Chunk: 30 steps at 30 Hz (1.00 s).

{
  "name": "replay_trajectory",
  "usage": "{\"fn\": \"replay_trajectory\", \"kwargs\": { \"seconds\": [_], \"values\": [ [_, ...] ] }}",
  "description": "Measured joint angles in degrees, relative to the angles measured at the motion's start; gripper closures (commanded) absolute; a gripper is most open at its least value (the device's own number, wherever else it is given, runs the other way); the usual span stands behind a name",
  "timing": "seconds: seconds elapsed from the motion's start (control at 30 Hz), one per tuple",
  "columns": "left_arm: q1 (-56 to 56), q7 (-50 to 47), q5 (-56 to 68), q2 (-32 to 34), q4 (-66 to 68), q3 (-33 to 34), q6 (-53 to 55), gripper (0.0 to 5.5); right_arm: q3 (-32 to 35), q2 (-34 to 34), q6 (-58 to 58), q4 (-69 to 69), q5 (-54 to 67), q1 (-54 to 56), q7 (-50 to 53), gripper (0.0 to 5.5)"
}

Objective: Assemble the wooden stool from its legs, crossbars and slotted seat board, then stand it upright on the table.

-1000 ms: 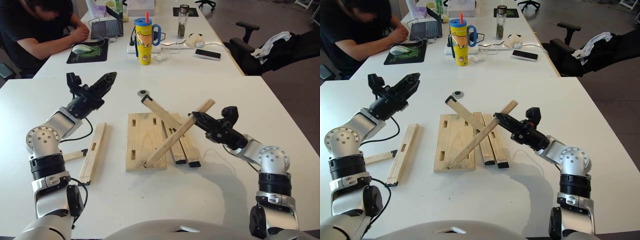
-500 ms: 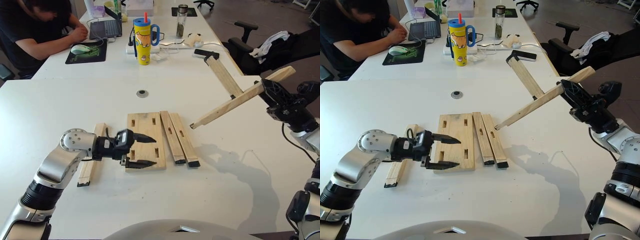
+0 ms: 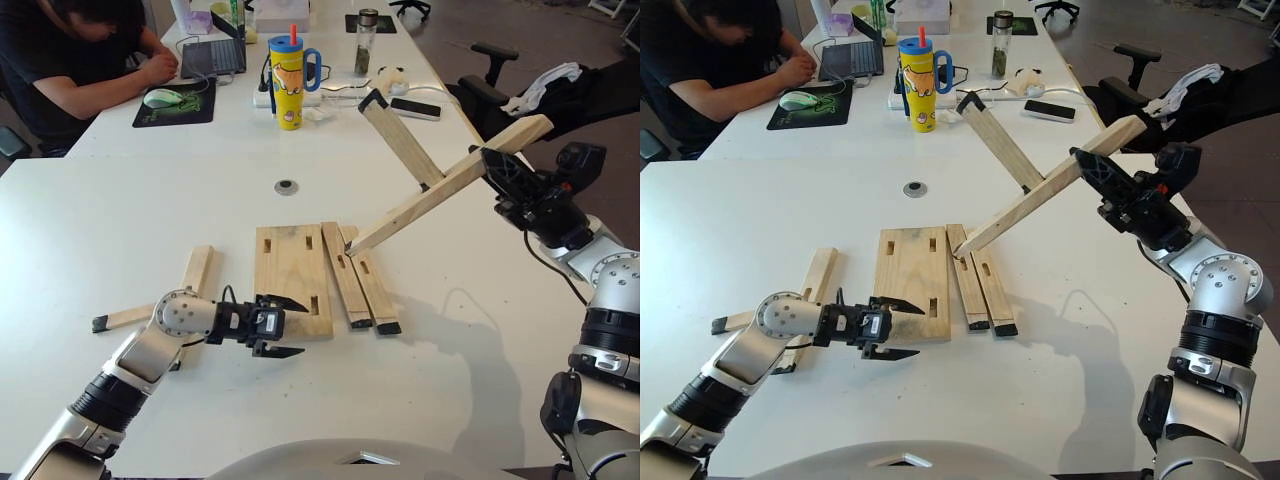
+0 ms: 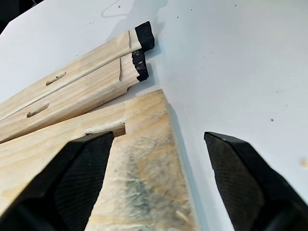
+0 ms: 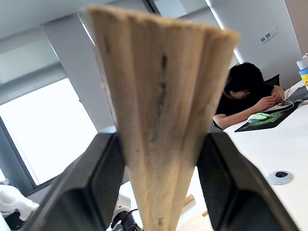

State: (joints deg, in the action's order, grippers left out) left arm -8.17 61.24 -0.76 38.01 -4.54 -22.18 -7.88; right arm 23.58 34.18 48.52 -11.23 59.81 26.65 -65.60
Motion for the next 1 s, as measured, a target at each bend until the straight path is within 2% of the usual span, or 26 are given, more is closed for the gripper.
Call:
{"fn": "replay_trajectory", "kwargs": {
  "seconds": [0.2, 0.57, 1.0],
  "values": [
    [0.3, -5.6, -5.0, -1.9, 2.6, -0.7, -1.2, 2.01, -4.8, -0.4, -1.6, 1.8, -3.4, -0.7, -3.3, 3.43],
    [-1.3, -8.1, -5.6, -4.0, 6.9, -1.0, -1.5, 2.01, -21.2, -5.1, -10.1, -1.3, -16.9, 4.3, -8.7, 3.43],
    [-5.5, -3.4, -3.6, -3.4, 14.1, -1.7, -7.9, 2.01, -26.1, -5.9, -19.3, -11.4, -25.5, 11.7, -17.7, 3.43]
  ]
}}
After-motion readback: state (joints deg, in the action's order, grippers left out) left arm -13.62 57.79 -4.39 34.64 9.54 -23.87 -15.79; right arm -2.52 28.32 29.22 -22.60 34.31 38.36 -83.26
